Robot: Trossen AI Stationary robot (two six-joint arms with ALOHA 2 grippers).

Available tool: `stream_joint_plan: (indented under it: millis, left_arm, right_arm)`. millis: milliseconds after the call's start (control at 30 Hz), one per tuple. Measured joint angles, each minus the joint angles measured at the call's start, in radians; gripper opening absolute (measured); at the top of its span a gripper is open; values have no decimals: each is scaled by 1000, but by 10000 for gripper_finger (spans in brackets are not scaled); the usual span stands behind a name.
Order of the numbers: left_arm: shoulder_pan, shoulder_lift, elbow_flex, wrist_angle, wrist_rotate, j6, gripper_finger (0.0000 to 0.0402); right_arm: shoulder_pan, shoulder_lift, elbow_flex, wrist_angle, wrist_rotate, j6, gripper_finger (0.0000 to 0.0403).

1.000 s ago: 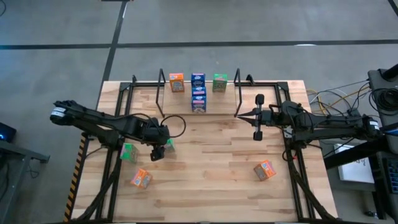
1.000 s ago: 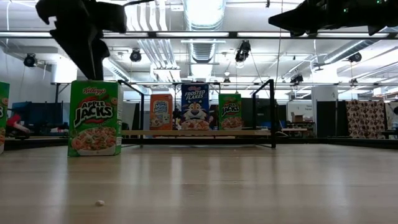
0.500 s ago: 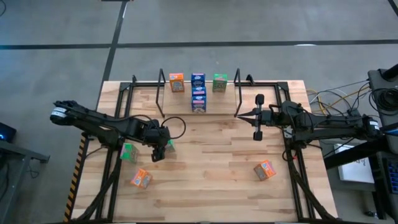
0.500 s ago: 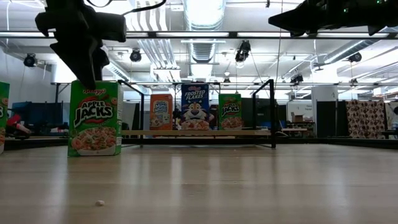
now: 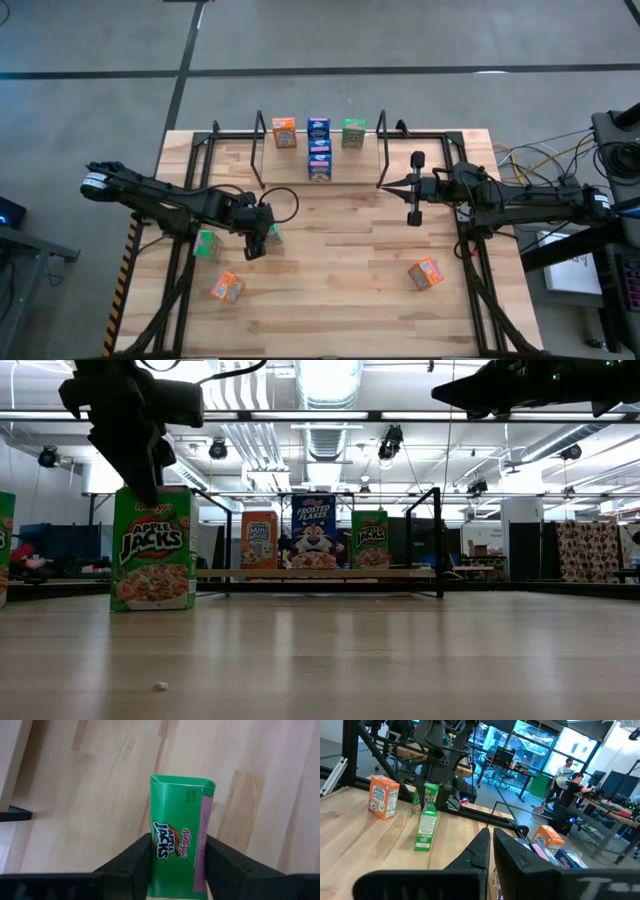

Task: Stack cereal on shelf
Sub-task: Put the right green cereal box on the shelf

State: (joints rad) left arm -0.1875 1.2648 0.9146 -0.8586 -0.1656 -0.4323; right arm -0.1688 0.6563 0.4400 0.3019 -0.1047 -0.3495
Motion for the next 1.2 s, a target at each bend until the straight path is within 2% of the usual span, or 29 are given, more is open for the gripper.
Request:
stream_joint_plan:
  millis: [233, 400, 533, 767, 967, 1200]
  left_arm:
    - [0, -1, 6, 87, 14, 2, 129]
    - [0, -1, 65, 157, 18, 58, 130]
    - [0, -2, 123, 251, -28, 158, 130]
    - [9, -2, 184, 478, -165, 429, 130]
    - [72, 6, 204, 661, -177, 592, 130]
    - [188, 78, 204, 798, -177, 634, 130]
  right_arm:
    - [0, -28, 0, -12, 0, -1, 13]
    - [0, -66, -10, -19, -6, -1, 13]
    - [0, -82, -17, -19, -8, -2, 13]
    - [0, -86, -17, -18, -8, -14, 13]
    - [0, -86, -17, -2, -23, -38, 13]
    - [1, -89, -17, 6, -90, -84, 13]
